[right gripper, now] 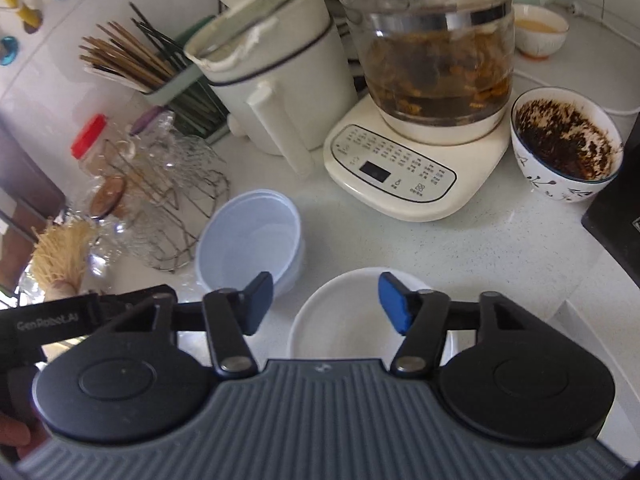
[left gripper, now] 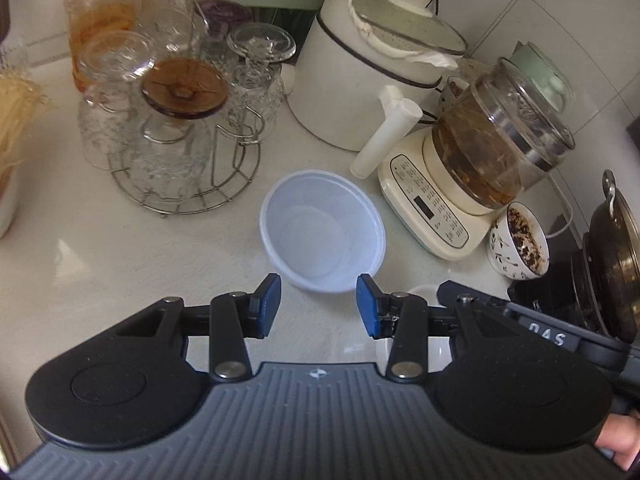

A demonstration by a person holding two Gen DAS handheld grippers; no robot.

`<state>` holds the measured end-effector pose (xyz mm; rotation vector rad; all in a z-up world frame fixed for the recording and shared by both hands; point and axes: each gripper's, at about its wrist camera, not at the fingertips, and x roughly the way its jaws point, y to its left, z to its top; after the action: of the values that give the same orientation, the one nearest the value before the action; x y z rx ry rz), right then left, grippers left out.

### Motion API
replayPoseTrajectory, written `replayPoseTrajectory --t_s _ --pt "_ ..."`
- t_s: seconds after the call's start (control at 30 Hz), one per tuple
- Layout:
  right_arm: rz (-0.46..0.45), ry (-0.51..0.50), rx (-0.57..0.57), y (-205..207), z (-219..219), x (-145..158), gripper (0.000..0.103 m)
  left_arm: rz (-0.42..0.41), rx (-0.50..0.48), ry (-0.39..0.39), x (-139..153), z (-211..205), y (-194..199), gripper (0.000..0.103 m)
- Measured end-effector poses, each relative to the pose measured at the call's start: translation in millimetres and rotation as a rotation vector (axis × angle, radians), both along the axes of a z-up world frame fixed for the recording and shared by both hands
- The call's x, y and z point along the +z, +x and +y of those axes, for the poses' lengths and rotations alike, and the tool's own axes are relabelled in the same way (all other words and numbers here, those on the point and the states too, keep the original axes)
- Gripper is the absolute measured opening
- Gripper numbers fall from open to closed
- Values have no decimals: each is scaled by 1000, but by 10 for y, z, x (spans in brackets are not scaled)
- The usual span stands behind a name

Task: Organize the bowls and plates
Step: 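Move the left tool to the other plastic bowl and close on its rim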

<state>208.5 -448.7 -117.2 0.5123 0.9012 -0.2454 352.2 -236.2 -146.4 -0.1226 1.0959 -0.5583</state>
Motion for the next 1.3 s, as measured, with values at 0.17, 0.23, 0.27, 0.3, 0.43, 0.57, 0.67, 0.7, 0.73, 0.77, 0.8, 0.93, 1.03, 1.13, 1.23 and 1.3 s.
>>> replayPoseTrajectory --t_s 0.17,0.23,0.27,0.3,0.43,0.57,0.67,0.7,0.73,0.77,0.8,0.93,1.03,1.13,1.23,1.3 --pt "12 55 39 189 -113 -148 49 10 39 21 -130 -103 170 46" --pt "6 69 66 273 -130 -184 48 23 60 25 -188 -121 239 45" --pt "6 75 76 321 -135 -206 47 29 68 26 -213 -131 270 44" --pt "10 84 82 369 -142 -227 44 38 77 26 -240 -132 304 41" --pt "25 125 99 543 -167 -299 35 54 81 40 -298 -171 407 31" --pt "49 171 103 710 -168 -395 33 50 75 78 -326 -227 467 26" --pt "53 176 124 803 -164 -443 33 39 90 86 -338 -239 512 24" --pt "58 170 129 827 -162 -461 33 40 97 93 -342 -244 537 24" --pt "66 169 130 854 -167 -483 33 44 107 92 -344 -240 559 24" --pt "74 171 132 887 -173 -504 32 48 117 92 -346 -235 583 23" --pt "74 175 138 904 -179 -518 28 46 122 95 -343 -232 594 23" --pt "97 168 156 983 -187 -591 26 57 152 116 -381 -220 654 23" --pt "120 169 163 1037 -184 -653 21 69 169 123 -426 -211 687 23" --pt "127 165 174 1078 -184 -678 21 80 180 121 -447 -194 699 23" --pt "127 170 189 1116 -173 -676 14 83 189 118 -462 -193 722 17" --pt "122 157 192 1100 -168 -669 14 88 197 101 -476 -190 728 11"
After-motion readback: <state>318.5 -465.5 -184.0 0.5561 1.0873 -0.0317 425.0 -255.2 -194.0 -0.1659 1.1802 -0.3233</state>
